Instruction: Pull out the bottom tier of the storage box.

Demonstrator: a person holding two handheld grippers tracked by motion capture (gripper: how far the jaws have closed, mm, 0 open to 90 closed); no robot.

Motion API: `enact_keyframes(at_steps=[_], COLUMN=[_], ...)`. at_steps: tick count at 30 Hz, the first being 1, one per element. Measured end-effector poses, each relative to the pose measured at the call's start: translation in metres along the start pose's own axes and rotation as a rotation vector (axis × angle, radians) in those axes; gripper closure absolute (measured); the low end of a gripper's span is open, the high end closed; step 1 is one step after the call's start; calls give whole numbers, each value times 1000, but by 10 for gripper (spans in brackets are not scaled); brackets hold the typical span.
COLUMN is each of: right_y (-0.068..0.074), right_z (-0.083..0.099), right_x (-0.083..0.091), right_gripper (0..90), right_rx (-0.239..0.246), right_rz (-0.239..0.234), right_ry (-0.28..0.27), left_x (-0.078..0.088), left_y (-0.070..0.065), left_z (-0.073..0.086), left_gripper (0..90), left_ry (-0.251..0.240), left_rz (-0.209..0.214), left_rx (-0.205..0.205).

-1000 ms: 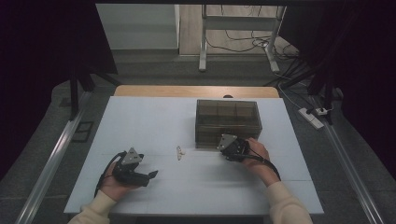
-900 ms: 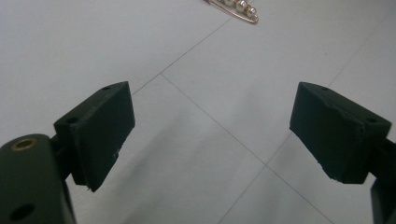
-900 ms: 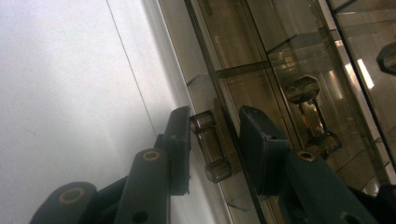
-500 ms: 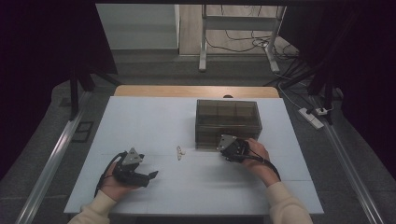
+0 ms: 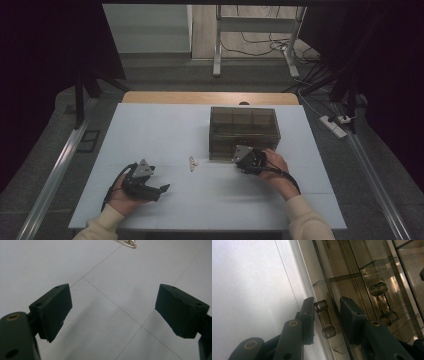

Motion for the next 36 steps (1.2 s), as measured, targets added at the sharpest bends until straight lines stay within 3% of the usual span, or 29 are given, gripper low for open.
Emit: enact_keyframes(at_steps=[22, 36], right_y=[3, 4], right_z=[1, 1], right_x=[0, 0], right_gripper=[646, 648], right_rx=[-3, 0], right_rz=[1, 1], right_ry=[6, 7], left_x=[-2, -2], left_y=[-2, -1], left_z=[2, 2], left_gripper=[140, 142], left_ry=[21, 20], left_rz=[11, 8], left_rx=[-22, -13])
Point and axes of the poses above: each handheld gripper's, and its own axes: x roughly backward along the jaws, z roughly out of its underside, y roughly to its left, the point moved 8 cm from there along -x, roughly forward along the jaws, and after that the axes turned 13 degrees about -x, right-handed, at the moved point
